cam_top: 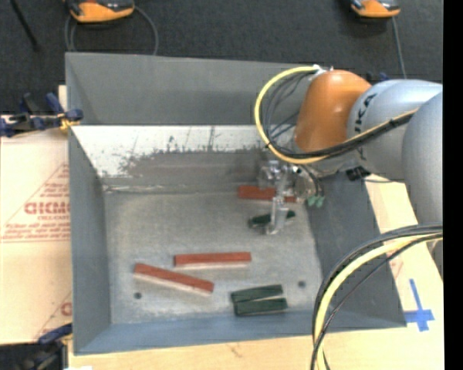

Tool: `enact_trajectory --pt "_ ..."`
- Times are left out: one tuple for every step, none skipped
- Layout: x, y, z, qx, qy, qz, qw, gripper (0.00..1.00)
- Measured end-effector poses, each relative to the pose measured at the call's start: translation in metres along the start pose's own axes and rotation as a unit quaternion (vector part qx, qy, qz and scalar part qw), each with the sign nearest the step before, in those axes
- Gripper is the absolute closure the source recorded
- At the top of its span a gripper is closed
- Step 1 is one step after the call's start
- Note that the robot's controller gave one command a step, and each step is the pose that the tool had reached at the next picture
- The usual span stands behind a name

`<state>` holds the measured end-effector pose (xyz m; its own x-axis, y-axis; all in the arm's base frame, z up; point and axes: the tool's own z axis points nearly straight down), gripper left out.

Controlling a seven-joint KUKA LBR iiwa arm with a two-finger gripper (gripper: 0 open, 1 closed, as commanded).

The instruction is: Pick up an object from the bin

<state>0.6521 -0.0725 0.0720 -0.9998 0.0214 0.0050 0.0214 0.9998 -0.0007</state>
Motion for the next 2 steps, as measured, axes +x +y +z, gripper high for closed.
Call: enact_trajectory --pt "-0.003 0.0 -0.002 0.001 -0.0066 0.0 1.0 1.0" --pt "0.01 -0.015 -0.138 0.001 -0.0097 0.009 0.9999 1.0"
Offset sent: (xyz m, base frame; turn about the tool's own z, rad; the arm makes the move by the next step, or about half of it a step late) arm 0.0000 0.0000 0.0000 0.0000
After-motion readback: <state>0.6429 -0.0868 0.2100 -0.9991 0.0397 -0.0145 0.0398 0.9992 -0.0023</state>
